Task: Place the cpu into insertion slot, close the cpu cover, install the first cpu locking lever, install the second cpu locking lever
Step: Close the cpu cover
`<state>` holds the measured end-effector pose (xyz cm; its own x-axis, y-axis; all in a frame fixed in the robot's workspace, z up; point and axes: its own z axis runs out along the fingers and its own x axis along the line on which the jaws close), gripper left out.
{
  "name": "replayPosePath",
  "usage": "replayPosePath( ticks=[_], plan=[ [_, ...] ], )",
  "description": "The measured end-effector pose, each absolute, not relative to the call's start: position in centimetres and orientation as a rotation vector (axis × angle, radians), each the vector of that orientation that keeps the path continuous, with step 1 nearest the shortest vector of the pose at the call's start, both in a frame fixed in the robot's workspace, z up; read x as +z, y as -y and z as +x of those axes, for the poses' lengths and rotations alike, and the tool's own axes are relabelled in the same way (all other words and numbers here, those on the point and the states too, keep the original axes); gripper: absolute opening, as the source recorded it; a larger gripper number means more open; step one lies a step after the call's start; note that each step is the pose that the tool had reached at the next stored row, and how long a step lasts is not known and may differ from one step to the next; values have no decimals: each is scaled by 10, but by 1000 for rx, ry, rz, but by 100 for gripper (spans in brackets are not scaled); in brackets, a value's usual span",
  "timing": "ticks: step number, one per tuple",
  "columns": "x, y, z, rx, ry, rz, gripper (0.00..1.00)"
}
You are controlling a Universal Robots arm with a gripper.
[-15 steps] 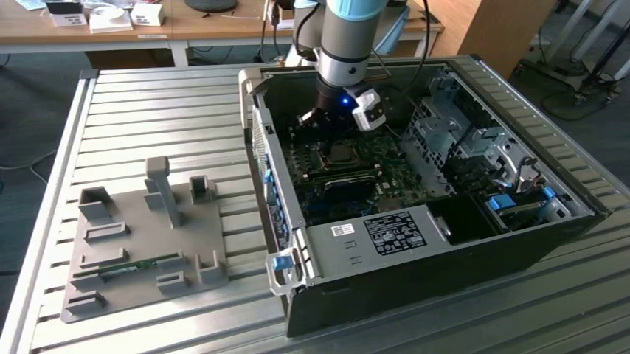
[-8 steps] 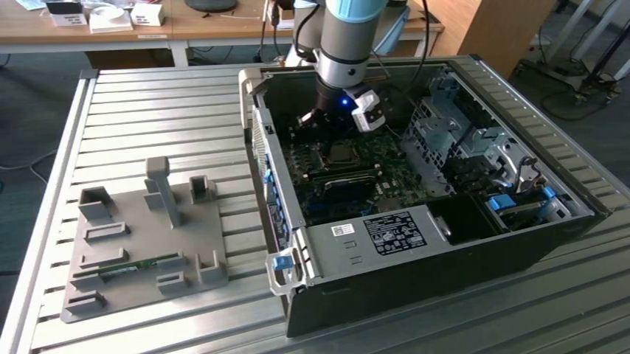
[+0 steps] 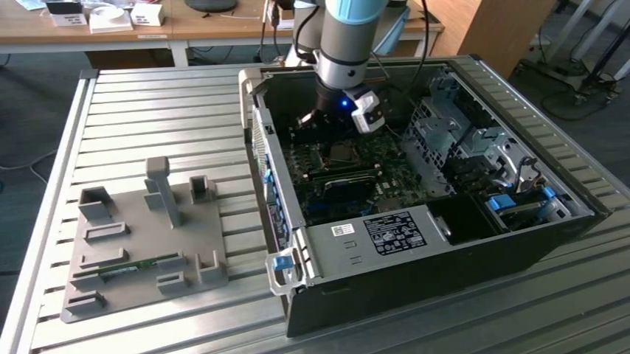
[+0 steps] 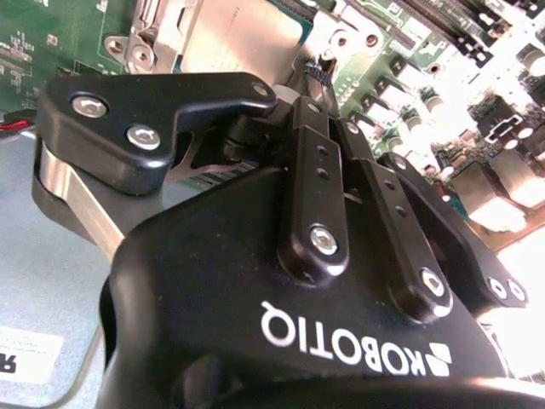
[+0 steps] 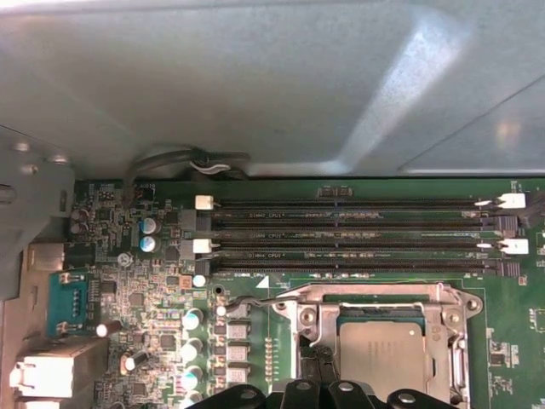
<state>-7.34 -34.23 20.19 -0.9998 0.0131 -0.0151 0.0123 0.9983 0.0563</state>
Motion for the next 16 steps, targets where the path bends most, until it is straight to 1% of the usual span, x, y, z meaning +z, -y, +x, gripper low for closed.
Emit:
replayPosePath(
  ticks=[16],
  plan=[
    [197, 343, -74, 86, -3126, 20, 11]
  ],
)
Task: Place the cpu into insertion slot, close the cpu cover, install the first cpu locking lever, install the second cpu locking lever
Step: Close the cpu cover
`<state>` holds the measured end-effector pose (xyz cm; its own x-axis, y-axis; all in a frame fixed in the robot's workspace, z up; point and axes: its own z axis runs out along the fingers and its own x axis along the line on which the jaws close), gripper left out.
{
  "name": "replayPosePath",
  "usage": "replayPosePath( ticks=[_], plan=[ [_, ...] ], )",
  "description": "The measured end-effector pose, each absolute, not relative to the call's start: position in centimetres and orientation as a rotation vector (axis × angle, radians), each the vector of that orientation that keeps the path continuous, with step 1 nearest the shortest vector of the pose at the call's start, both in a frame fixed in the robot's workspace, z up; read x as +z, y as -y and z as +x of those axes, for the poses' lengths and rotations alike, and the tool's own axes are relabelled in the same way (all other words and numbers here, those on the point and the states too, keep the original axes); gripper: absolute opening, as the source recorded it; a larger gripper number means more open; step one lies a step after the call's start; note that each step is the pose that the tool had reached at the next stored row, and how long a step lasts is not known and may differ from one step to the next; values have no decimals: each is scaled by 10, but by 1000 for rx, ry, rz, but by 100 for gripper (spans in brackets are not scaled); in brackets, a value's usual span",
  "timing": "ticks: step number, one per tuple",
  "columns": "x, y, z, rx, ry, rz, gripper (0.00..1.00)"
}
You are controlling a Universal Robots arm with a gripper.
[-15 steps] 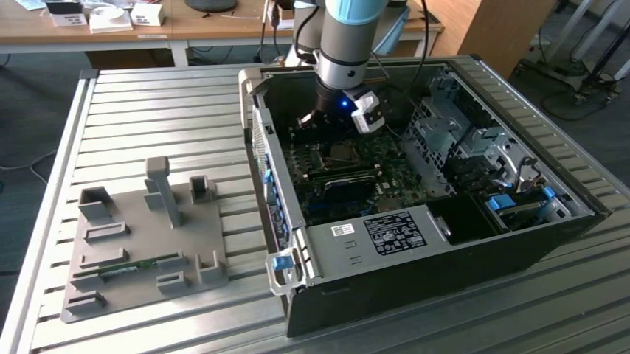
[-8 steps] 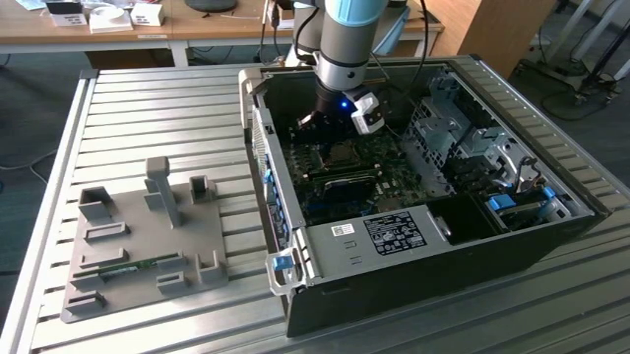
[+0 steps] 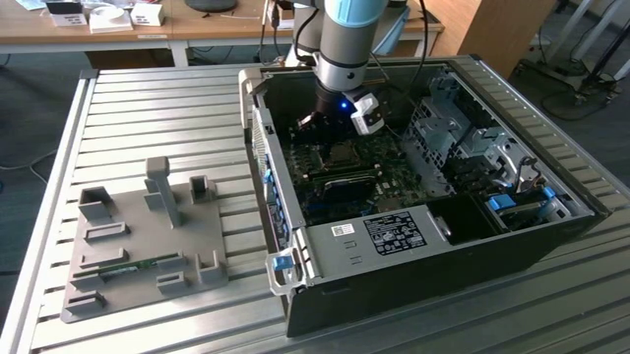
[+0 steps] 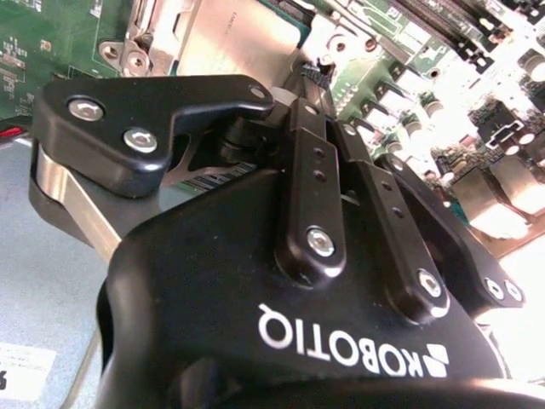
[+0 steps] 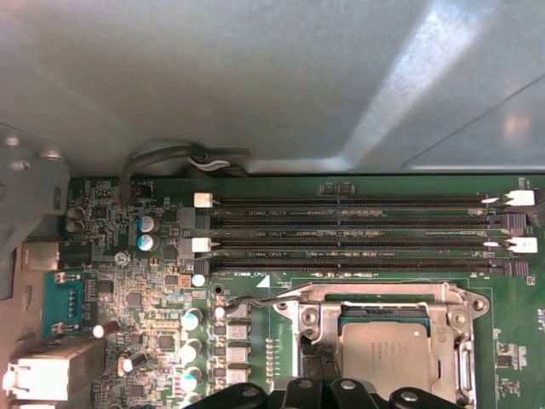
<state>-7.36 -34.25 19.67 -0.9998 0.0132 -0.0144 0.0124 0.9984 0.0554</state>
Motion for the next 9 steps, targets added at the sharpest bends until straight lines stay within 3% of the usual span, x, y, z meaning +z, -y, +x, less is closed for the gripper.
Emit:
replayPosePath(
  ticks=[9],
  plan=[
    [197, 342, -73, 89, -3125, 20, 11]
  ],
)
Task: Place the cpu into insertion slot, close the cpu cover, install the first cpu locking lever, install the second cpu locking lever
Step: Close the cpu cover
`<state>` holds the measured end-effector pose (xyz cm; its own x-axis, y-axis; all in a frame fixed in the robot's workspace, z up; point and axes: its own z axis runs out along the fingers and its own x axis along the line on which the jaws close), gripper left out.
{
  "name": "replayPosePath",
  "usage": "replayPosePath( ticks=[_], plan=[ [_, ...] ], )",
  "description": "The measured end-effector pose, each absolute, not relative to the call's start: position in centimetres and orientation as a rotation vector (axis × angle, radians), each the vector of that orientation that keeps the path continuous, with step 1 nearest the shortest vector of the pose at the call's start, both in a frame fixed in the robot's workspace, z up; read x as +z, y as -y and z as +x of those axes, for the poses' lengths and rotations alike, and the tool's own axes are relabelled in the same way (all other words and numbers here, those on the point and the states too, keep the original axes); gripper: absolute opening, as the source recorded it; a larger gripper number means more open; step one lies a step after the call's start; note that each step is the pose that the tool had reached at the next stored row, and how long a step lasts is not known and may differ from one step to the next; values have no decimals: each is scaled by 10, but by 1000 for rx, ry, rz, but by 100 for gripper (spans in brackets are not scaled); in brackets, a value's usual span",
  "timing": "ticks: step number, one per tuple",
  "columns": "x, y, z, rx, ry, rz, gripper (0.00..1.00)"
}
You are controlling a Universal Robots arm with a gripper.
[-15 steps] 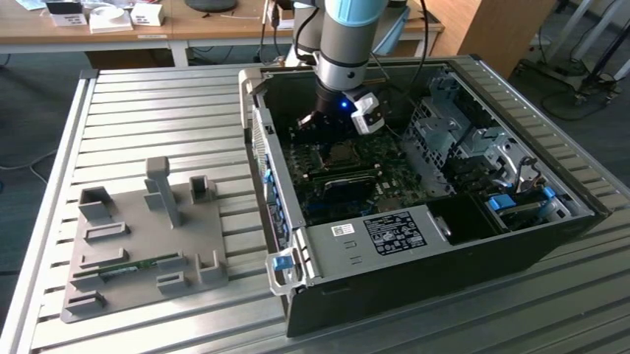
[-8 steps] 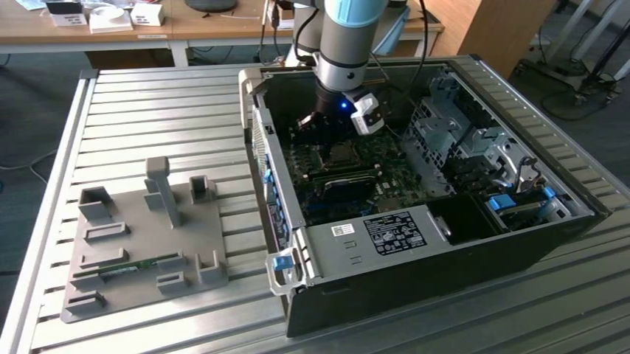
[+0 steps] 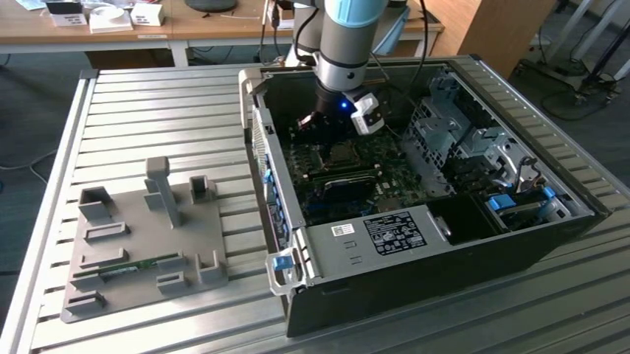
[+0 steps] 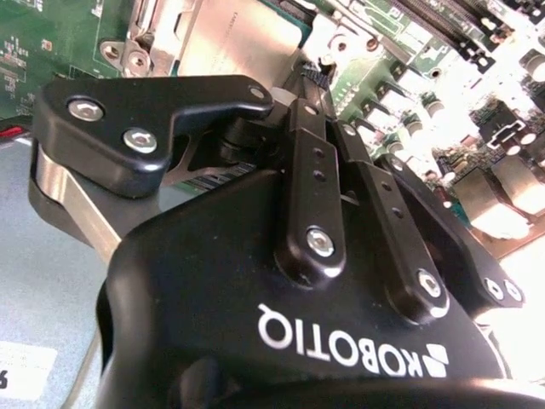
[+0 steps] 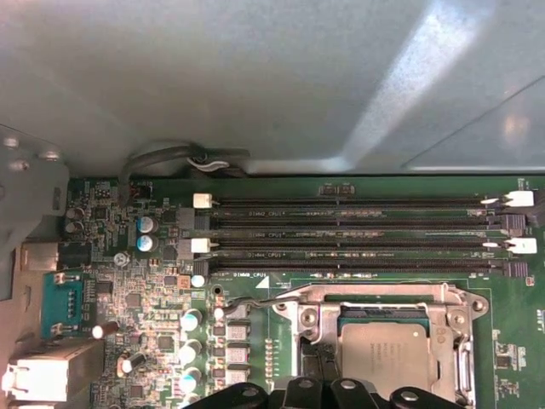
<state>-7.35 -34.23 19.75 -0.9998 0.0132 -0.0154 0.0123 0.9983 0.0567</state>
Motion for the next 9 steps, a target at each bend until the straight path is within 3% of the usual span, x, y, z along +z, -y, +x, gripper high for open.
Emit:
replayPosePath(
  ticks=[9],
  plan=[
    [207, 342, -73, 88, -3125, 20, 11]
  ],
)
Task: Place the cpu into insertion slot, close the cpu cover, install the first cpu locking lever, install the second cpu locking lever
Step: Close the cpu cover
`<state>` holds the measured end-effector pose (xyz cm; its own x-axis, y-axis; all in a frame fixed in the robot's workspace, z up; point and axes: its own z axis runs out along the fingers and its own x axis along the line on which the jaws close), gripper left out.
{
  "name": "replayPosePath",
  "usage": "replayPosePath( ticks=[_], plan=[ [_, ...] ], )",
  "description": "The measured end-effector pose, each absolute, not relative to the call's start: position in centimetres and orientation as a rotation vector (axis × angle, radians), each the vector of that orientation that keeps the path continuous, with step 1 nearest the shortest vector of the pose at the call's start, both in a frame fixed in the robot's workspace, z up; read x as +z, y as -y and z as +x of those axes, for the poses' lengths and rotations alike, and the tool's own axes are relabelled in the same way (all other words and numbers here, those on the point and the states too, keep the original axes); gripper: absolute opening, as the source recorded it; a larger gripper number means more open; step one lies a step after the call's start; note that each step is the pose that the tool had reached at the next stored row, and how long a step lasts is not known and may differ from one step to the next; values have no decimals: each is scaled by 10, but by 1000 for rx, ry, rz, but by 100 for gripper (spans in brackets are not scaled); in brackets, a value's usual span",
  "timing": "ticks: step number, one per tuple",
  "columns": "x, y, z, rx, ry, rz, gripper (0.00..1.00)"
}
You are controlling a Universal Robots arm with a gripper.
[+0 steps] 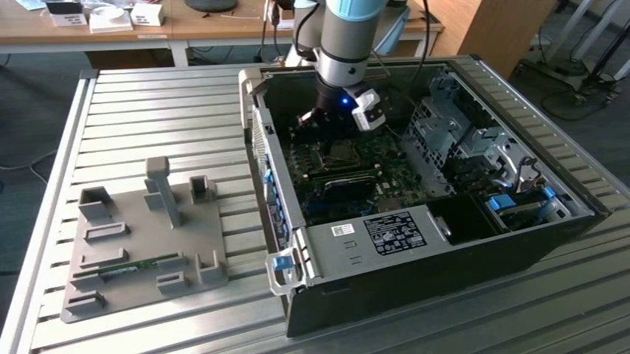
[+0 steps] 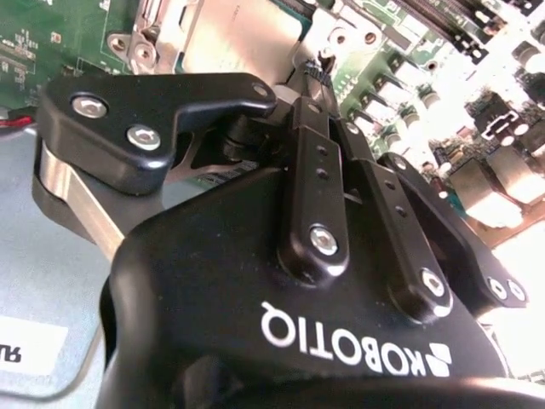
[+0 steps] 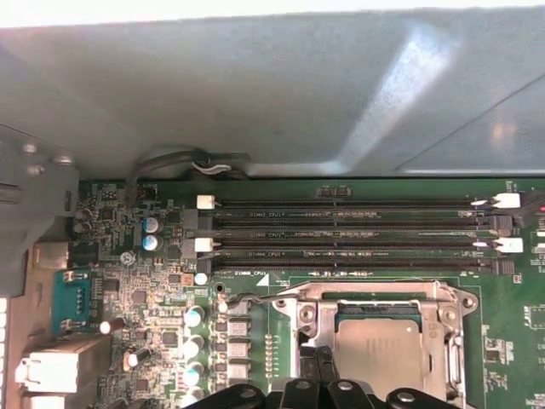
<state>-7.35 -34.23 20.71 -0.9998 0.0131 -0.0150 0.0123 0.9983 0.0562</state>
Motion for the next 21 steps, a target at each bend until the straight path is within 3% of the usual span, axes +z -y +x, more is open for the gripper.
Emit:
replayPosePath(
  ticks=[21],
  plan=[
    [215, 342, -73, 88, -3125, 20, 11]
  ],
)
